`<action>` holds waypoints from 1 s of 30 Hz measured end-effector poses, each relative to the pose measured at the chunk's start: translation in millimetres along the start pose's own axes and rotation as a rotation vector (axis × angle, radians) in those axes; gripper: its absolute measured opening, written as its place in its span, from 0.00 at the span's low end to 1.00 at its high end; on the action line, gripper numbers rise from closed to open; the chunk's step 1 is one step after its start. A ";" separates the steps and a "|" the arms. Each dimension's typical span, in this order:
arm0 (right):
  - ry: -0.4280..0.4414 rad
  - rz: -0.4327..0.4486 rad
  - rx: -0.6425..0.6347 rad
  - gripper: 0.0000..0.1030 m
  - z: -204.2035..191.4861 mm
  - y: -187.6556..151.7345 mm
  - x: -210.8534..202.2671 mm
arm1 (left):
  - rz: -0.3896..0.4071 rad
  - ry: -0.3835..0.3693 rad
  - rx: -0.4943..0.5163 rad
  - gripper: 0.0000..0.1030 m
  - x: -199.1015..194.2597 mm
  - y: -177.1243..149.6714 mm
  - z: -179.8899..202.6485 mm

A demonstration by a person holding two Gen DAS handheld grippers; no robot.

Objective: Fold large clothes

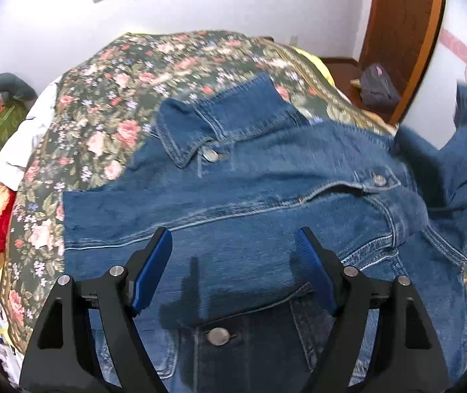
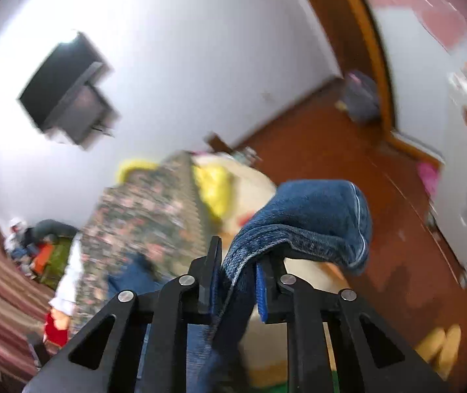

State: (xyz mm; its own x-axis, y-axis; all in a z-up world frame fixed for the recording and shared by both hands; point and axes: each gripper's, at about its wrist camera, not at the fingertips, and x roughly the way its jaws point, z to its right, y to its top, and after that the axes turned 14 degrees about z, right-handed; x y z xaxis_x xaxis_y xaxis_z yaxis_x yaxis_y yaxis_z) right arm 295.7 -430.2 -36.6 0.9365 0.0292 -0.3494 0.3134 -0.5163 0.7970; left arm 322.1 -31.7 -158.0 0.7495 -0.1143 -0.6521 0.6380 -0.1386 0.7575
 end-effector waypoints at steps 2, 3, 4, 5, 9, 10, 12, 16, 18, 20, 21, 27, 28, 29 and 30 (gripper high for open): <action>0.081 0.018 -0.016 0.10 -35.8 12.2 -1.7 | 0.028 -0.003 -0.029 0.75 -11.4 2.8 -8.9; 0.116 0.020 -0.022 0.09 -50.0 15.4 -3.2 | 0.040 -0.003 -0.043 0.75 -16.5 3.6 -13.7; 0.155 0.020 -0.030 0.09 -67.1 18.2 -4.4 | 0.053 -0.001 -0.058 0.75 -22.4 4.7 -19.4; 0.191 0.017 -0.043 0.09 -84.8 19.7 -4.5 | 0.067 0.003 -0.071 0.75 -28.6 5.0 -25.4; 0.303 -0.007 -0.128 0.08 -155.3 8.5 -5.1 | 0.103 0.028 -0.091 0.75 -47.0 1.9 -43.5; 0.330 -0.024 -0.157 0.08 -175.0 0.0 -4.0 | 0.113 0.037 -0.095 0.75 -52.5 0.1 -50.0; 0.372 -0.071 -0.206 0.08 -206.2 -20.6 2.2 | 0.125 0.050 -0.109 0.75 -60.7 -4.1 -60.9; 0.406 -0.205 -0.265 0.08 -246.5 -78.8 26.9 | 0.132 0.071 -0.152 0.75 -74.5 -16.2 -85.3; 0.410 -0.313 -0.284 0.08 -259.4 -118.0 48.8 | 0.129 0.089 -0.173 0.75 -79.5 -24.5 -97.6; 0.401 -0.417 -0.304 0.08 -262.3 -156.7 67.8 | 0.116 0.103 -0.196 0.75 -82.7 -33.5 -110.3; 0.392 -0.475 -0.323 0.08 -263.2 -178.4 76.3 | 0.109 0.108 -0.205 0.75 -83.7 -37.9 -115.4; 0.351 -0.657 -0.440 0.09 -247.1 -261.8 84.0 | 0.061 0.142 -0.256 0.75 -84.5 -65.2 -138.9; 0.344 -0.680 -0.473 0.09 -246.8 -270.7 84.3 | 0.055 0.143 -0.262 0.75 -83.8 -67.7 -140.6; 0.338 -0.707 -0.496 0.09 -246.3 -276.3 84.0 | 0.048 0.143 -0.270 0.75 -82.9 -70.6 -141.4; 0.329 -0.736 -0.511 0.09 -245.3 -279.6 84.2 | 0.039 0.141 -0.278 0.75 -81.4 -72.8 -142.1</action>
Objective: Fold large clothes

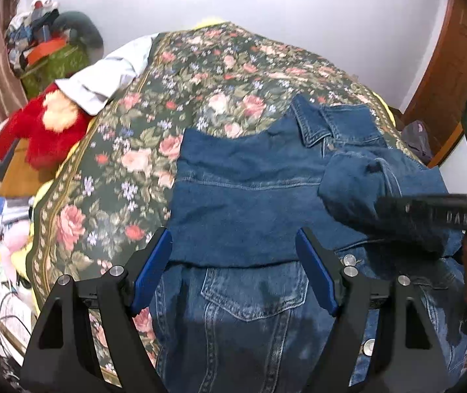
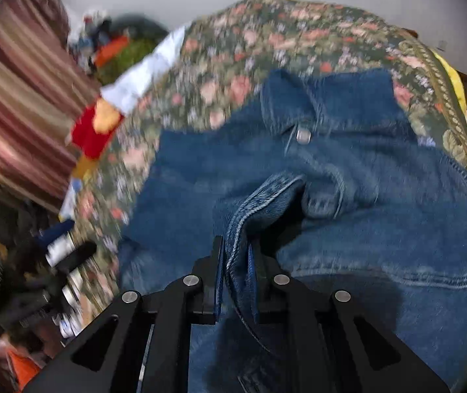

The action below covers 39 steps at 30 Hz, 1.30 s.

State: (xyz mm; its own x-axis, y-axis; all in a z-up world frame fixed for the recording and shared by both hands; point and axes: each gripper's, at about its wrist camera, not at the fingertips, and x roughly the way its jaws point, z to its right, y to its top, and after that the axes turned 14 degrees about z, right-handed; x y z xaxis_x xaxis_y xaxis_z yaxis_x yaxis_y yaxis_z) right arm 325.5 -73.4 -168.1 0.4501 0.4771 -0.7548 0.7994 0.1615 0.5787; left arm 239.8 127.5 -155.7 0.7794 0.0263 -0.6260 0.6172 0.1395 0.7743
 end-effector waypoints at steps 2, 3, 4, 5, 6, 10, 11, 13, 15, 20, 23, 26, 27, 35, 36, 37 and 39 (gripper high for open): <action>0.006 -0.085 -0.010 0.09 -0.2 -6.5 3.0 | -0.011 -0.004 -0.004 0.75 0.9 -2.4 1.5; 0.015 -0.120 -0.019 0.09 -0.3 -8.6 1.5 | -0.012 -0.008 -0.002 0.75 0.8 -2.9 3.4; 0.022 -0.136 -0.028 0.09 -1.7 -10.3 -2.7 | -0.011 -0.010 0.001 0.75 -0.1 -3.3 5.2; 0.030 -0.143 -0.038 0.09 -3.2 -12.0 -7.8 | -0.009 -0.013 0.006 0.75 -1.0 -2.4 7.6; 0.029 -0.138 -0.050 0.09 -3.6 -13.8 -14.9 | -0.006 -0.017 0.011 0.75 -2.1 -1.4 10.4; 0.058 -0.098 -0.064 0.09 -2.4 -14.7 -53.9 | 0.011 -0.043 0.035 0.75 -9.1 7.7 26.5; 0.069 -0.079 -0.066 0.09 -0.3 -14.6 -65.0 | 0.016 -0.049 0.040 0.75 -10.9 10.1 31.1; 0.065 -0.033 -0.077 0.09 4.2 -12.4 -87.2 | 0.028 -0.067 0.058 0.75 -14.2 16.3 42.5; 0.026 0.029 -0.094 0.09 12.7 -11.7 -108.5 | 0.040 -0.087 0.086 0.75 -16.3 23.4 57.6; -0.125 0.145 -0.096 0.09 53.3 -9.9 -147.3 | 0.047 -0.145 0.171 0.75 -8.4 38.5 99.6; -0.223 0.171 -0.081 0.09 82.2 -11.5 -155.5 | 0.014 -0.180 0.227 0.75 11.8 45.7 128.2; -0.301 0.158 -0.054 0.09 111.2 -18.0 -149.9 | -0.055 -0.195 0.271 0.75 43.6 46.1 153.0; -0.315 0.139 -0.048 0.09 121.1 -21.8 -143.8 | -0.095 -0.199 0.287 0.75 59.5 43.7 162.2; -0.407 0.032 -0.071 0.09 162.0 -52.2 -97.5 | -0.163 -0.063 0.416 0.67 124.5 11.4 182.6; -0.412 0.040 -0.086 0.09 161.4 -53.6 -97.2 | -0.156 -0.075 0.398 0.59 123.5 12.4 180.0; -0.421 0.045 -0.112 0.09 159.4 -53.8 -96.5 | -0.150 -0.080 0.381 0.47 121.8 14.6 177.3; -0.437 0.045 -0.148 0.09 155.4 -54.9 -94.6 | -0.133 -0.093 0.355 0.33 114.9 21.6 171.4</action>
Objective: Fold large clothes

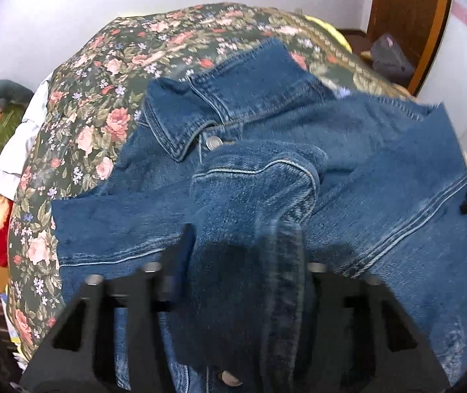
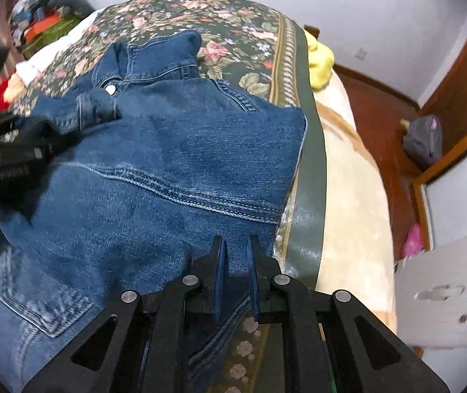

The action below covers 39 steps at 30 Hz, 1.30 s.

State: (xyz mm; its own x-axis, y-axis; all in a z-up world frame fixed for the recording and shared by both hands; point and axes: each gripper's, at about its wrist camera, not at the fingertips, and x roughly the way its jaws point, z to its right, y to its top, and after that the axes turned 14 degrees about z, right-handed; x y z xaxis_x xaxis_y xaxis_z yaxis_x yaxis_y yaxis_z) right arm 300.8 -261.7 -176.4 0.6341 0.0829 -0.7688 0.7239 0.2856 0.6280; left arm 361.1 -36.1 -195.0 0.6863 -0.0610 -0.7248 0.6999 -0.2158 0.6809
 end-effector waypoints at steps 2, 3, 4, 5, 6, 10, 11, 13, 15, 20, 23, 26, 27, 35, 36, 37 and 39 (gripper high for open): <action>-0.014 0.000 -0.013 0.09 -3.0 0.7 -0.6 | 0.038 0.023 -0.014 0.16 -11.7 7.6 -5.3; -0.017 0.002 -0.011 0.09 -2.8 0.7 -0.4 | 0.062 0.019 -0.037 0.16 -19.5 11.4 -11.4; -0.018 0.003 -0.008 0.09 -3.2 0.1 -0.6 | 0.097 -0.006 -0.082 0.16 -31.9 15.1 -22.6; -0.018 0.003 -0.004 0.09 -2.5 -0.1 -0.4 | 0.121 -0.020 -0.113 0.16 -41.0 16.3 -31.4; -0.015 0.004 0.002 0.09 -1.6 -0.3 -0.4 | 0.142 -0.024 -0.135 0.16 -50.1 16.7 -39.8; -0.015 0.003 0.018 0.09 -2.7 -1.6 -1.5 | 0.145 -0.054 -0.188 0.24 -70.8 1.3 -72.5; -0.018 0.001 0.020 0.09 -3.0 -1.6 -1.3 | 0.128 -0.064 -0.204 0.27 -70.3 -6.4 -79.4; -0.028 -0.002 0.026 0.09 -3.7 -1.8 -0.9 | 0.091 -0.058 -0.224 0.39 -66.1 -24.6 -90.1; -0.037 -0.004 0.028 0.09 -5.1 -2.0 -0.3 | 0.045 -0.043 -0.242 0.48 -59.6 -46.7 -99.0; -0.065 -0.017 0.018 0.09 -9.5 -2.2 -2.6 | -0.086 -0.199 -0.476 0.55 -40.8 -103.9 -134.1; -0.062 -0.030 0.027 0.09 -6.9 0.9 -9.5 | -0.098 -0.256 -0.614 0.57 -37.9 -121.4 -153.3; -0.058 -0.003 0.066 0.09 3.2 7.4 -21.6 | -0.079 -0.282 -0.739 0.61 -35.9 -130.4 -171.2; -0.062 0.010 0.076 0.09 6.9 10.7 -25.4 | -0.074 -0.282 -0.761 0.61 -34.7 -131.7 -175.7; -0.090 0.070 0.145 0.09 33.7 38.8 -31.9 | -0.027 -0.123 -0.572 0.31 -33.5 -104.5 -159.4; -0.085 0.077 0.153 0.09 35.2 41.1 -32.4 | 0.017 -0.091 -0.514 0.30 -42.3 -92.3 -153.0; -0.082 0.083 0.157 0.09 35.5 43.2 -33.0 | 0.055 -0.075 -0.474 0.29 -48.8 -81.0 -148.2; -0.081 0.097 0.156 0.09 36.0 47.4 -35.3 | 0.142 -0.049 -0.404 0.29 -66.2 -54.6 -140.6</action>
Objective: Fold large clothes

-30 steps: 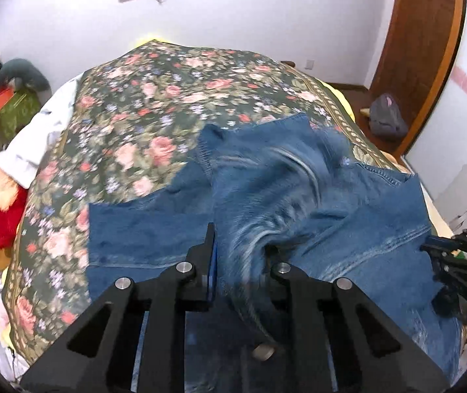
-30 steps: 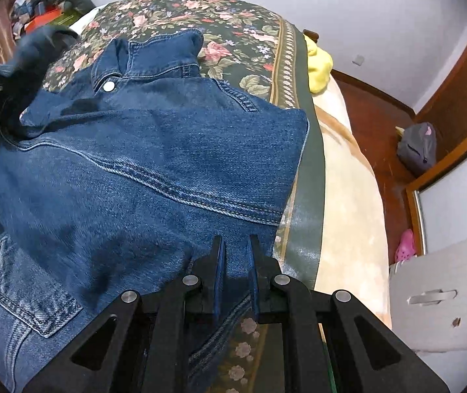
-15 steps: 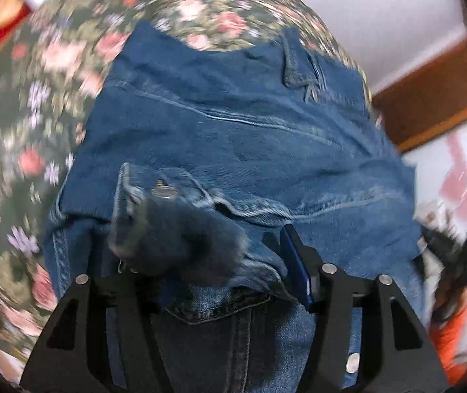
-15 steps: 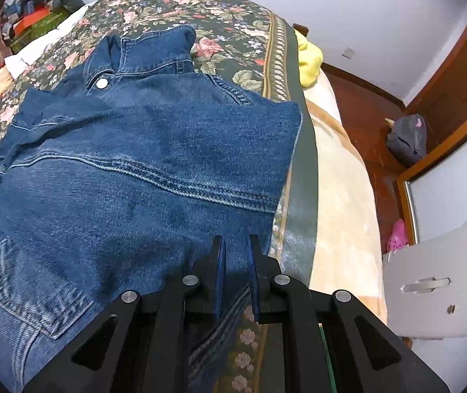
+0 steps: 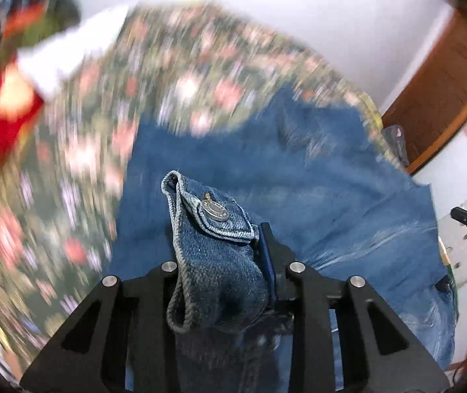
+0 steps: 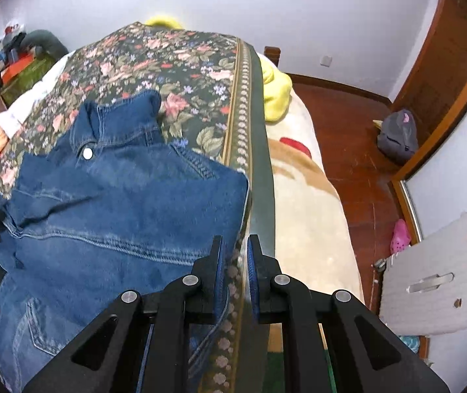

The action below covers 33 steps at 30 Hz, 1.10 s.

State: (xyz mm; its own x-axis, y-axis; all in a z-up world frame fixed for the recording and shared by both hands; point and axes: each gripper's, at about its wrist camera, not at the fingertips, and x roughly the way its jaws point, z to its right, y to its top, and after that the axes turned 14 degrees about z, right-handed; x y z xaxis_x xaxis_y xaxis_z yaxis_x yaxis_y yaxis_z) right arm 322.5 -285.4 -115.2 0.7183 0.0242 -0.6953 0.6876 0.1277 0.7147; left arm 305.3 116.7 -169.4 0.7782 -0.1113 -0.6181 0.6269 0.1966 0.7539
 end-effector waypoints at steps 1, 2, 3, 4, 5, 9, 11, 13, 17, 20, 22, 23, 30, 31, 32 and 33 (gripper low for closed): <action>0.000 0.008 -0.004 0.09 -0.3 1.2 -1.3 | 0.051 0.004 0.036 0.28 -8.6 13.5 9.4; -0.001 0.017 -0.010 0.09 -1.7 3.0 -2.7 | 0.103 0.003 0.067 0.28 -17.5 26.6 18.1; -0.001 0.025 -0.015 0.09 -2.9 4.6 -3.5 | 0.148 0.000 0.090 0.28 -27.4 37.2 23.1; -0.001 0.037 -0.024 0.09 -5.2 6.4 -4.9 | 0.209 -0.004 0.122 0.28 -36.5 49.9 30.3; 0.001 0.044 -0.027 0.09 -6.8 7.3 -5.3 | 0.253 -0.002 0.148 0.28 -42.0 57.2 35.1; 0.038 0.030 -0.020 0.09 -13.2 4.2 4.2 | 0.295 0.007 0.191 0.29 -42.3 67.1 34.0; 0.062 -0.005 -0.014 0.09 -17.4 -2.0 18.4 | 0.234 0.026 0.174 0.29 -21.2 59.5 26.0; 0.044 -0.059 -0.028 0.09 -22.7 -10.9 37.9 | 0.141 0.065 0.158 0.29 9.2 43.3 11.7; -0.019 -0.081 -0.103 0.09 -31.8 -26.3 59.3 | -0.043 0.069 0.076 0.29 52.9 3.8 -21.5; -0.054 -0.074 -0.160 0.09 -38.6 -29.1 60.6 | -0.124 0.056 0.093 0.38 69.5 -22.5 -28.6; -0.077 -0.069 -0.189 0.09 -41.0 -30.6 61.1 | -0.120 0.076 0.109 0.53 71.2 -30.4 -31.4; -0.087 -0.065 -0.199 0.09 -42.4 -31.2 60.8 | -0.112 0.087 0.110 0.56 69.1 -31.4 -33.2; -0.119 -0.056 -0.191 0.10 -32.6 -32.6 58.4 | -0.130 0.113 0.113 0.72 45.2 -43.7 -54.6; -0.126 -0.056 -0.187 0.10 -31.3 -32.7 58.1 | -0.130 0.104 0.107 0.75 40.0 -46.1 -58.2; -0.141 -0.056 -0.190 0.14 -30.6 -33.6 57.4 | -0.133 0.089 0.098 0.76 34.2 -48.5 -61.6; -0.183 -0.050 -0.202 0.37 -29.1 -34.8 56.2 | -0.133 0.082 0.093 0.76 30.2 -49.7 -63.2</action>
State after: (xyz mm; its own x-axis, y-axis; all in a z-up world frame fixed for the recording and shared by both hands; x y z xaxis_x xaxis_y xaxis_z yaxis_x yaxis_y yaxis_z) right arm 335.9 -259.7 -181.4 0.7039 -0.1648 -0.6910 0.7009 0.3194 0.6378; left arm 295.3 165.1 -239.6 0.6847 -0.0501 -0.7271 0.7280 0.0940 0.6791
